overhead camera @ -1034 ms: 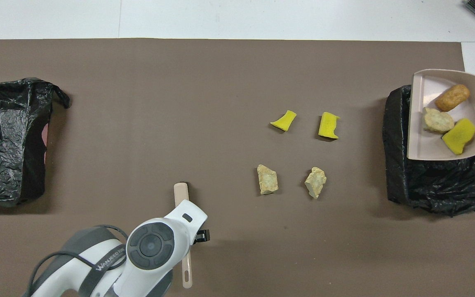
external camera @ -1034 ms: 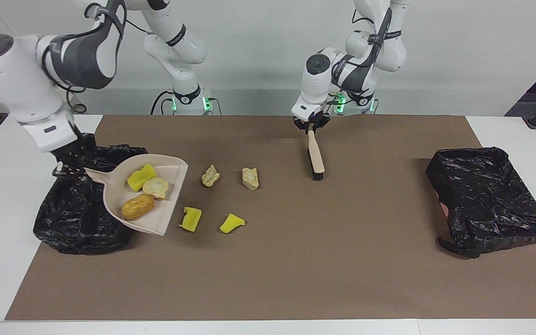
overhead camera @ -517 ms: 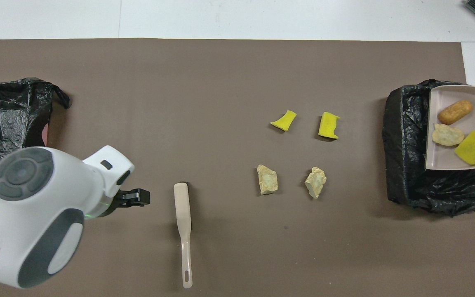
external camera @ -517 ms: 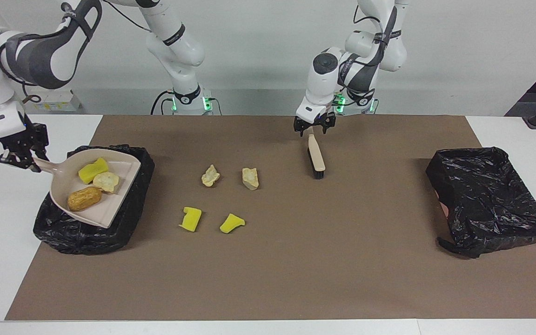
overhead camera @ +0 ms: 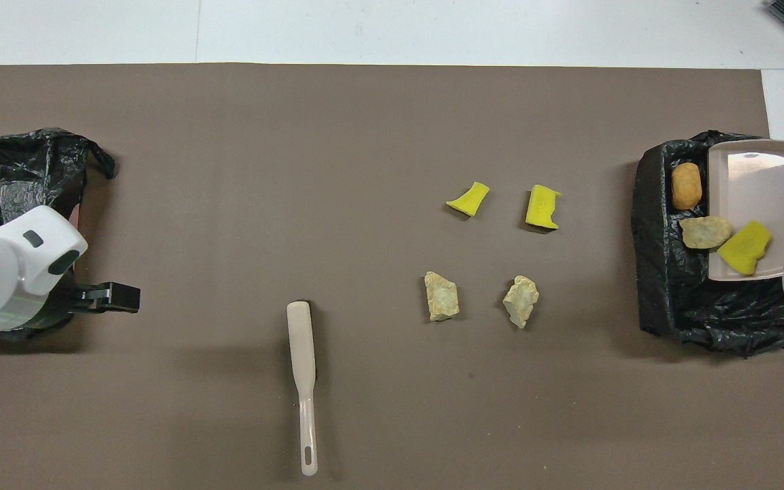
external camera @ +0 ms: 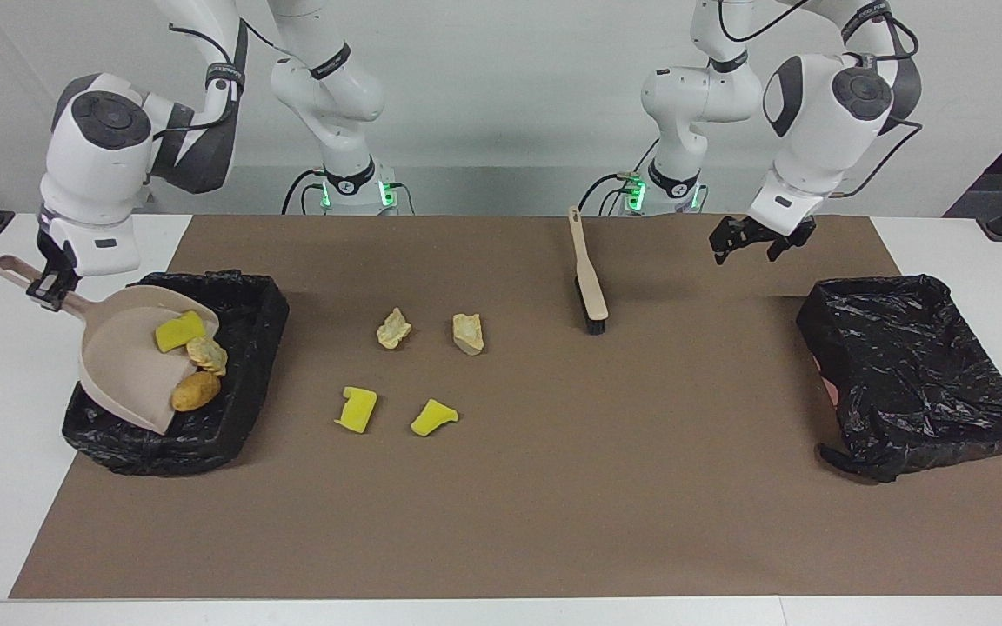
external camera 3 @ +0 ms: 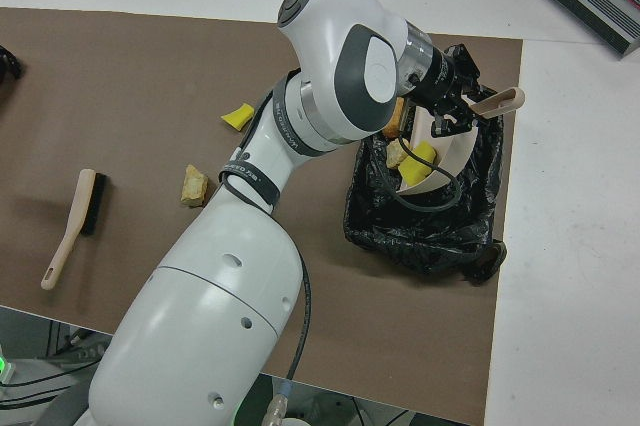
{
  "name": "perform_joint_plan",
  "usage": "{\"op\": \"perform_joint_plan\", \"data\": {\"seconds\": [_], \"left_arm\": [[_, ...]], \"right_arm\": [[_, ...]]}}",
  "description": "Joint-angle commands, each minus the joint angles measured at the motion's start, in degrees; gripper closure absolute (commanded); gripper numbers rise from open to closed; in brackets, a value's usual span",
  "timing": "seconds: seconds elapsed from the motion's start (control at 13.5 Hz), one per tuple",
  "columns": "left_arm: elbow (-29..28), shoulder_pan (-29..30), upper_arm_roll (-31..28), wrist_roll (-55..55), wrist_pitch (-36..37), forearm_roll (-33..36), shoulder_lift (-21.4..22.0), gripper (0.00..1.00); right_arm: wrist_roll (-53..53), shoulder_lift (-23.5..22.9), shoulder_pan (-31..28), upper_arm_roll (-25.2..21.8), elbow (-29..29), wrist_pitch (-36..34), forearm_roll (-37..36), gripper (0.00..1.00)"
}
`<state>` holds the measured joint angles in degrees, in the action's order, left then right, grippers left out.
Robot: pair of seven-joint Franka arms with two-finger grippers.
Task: Sweep and dump trash in bin
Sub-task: 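Tip the dustpan with the right gripper to dump scraps into the bin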
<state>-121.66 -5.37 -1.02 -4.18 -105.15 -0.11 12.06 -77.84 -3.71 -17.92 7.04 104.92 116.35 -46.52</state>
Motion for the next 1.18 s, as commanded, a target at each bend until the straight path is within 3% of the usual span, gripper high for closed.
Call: {"op": "perform_joint_plan", "data": {"seconds": [0.0, 0.22, 0.74, 1.11], "left_arm": [[4.74, 3.6, 0.84, 3.38, 0.56, 0.9, -1.86, 0.0], [14.58, 4.23, 0.84, 3.39, 7.12, 0.9, -5.29, 0.0], [24.35, 4.14, 0.75, 3.3, 13.92, 0.9, -4.42, 0.0], [24.36, 3.53, 0.84, 2.69, 13.13, 0.81, -4.42, 0.0]], "right_arm": [[2.07, 1.52, 0.95, -0.01, 0.82, -1.39, -6.89, 1.0], [2.08, 1.51, 2.97, -0.01, 0.46, -2.53, -12.96, 1.0], [1.81, 0.9, 6.93, 0.08, -1.91, -5.17, -19.04, 1.0], [1.29, -0.07, 9.83, 0.16, -4.46, -5.87, -21.86, 1.0]]}}
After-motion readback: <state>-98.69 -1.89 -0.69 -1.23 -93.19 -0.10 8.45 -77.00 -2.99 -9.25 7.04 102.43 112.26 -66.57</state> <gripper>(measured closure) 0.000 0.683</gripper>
